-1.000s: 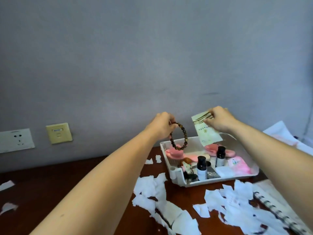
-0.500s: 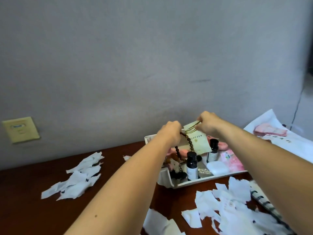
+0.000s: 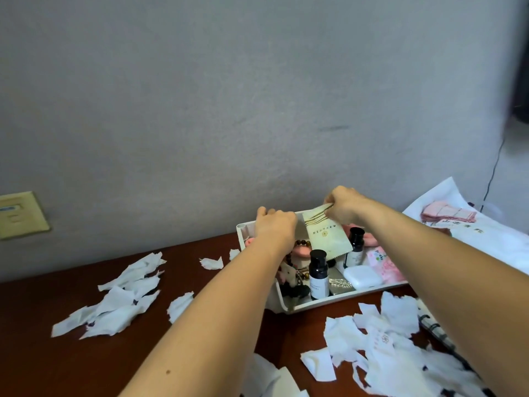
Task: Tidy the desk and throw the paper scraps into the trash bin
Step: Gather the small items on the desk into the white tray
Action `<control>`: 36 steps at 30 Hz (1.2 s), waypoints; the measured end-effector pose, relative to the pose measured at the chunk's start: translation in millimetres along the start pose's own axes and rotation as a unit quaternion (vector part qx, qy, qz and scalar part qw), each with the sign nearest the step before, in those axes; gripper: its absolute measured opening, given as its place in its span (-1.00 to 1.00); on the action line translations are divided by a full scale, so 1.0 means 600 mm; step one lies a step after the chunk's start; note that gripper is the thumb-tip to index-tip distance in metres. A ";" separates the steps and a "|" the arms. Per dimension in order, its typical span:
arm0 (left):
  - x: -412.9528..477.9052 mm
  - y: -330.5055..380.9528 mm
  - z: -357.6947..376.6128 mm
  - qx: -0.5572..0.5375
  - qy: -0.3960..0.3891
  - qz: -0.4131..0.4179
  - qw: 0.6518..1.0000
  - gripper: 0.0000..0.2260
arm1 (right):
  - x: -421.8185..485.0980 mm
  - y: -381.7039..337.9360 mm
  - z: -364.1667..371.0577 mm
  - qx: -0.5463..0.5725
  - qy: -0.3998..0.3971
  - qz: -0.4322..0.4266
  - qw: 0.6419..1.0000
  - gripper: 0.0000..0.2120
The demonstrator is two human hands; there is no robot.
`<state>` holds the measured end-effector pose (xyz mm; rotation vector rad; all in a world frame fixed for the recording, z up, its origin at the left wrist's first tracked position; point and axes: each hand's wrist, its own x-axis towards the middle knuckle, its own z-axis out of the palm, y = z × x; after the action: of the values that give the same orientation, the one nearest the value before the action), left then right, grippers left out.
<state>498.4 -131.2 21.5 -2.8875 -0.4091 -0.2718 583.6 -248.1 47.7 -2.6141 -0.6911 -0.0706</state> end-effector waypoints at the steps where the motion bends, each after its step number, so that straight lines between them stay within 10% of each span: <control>1: -0.001 -0.001 0.001 -0.003 0.002 0.004 1.000 -0.71 | -0.001 -0.001 0.003 -0.012 -0.017 0.003 1.000 -0.72; 9: -0.027 -0.023 0.007 -0.011 0.046 0.019 0.999 -0.73 | -0.018 -0.016 0.018 -0.058 -0.029 0.010 0.998 -0.71; 36: -0.399 -0.182 -0.220 -0.001 -0.151 -0.062 0.987 -0.48 | -0.315 -0.291 -0.076 -0.171 -0.086 -0.225 0.955 -0.63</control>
<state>220.1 -119.9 118.1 -2.9139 -0.6391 0.1520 337.1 -217.5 128.7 -2.7472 -1.4425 -0.1076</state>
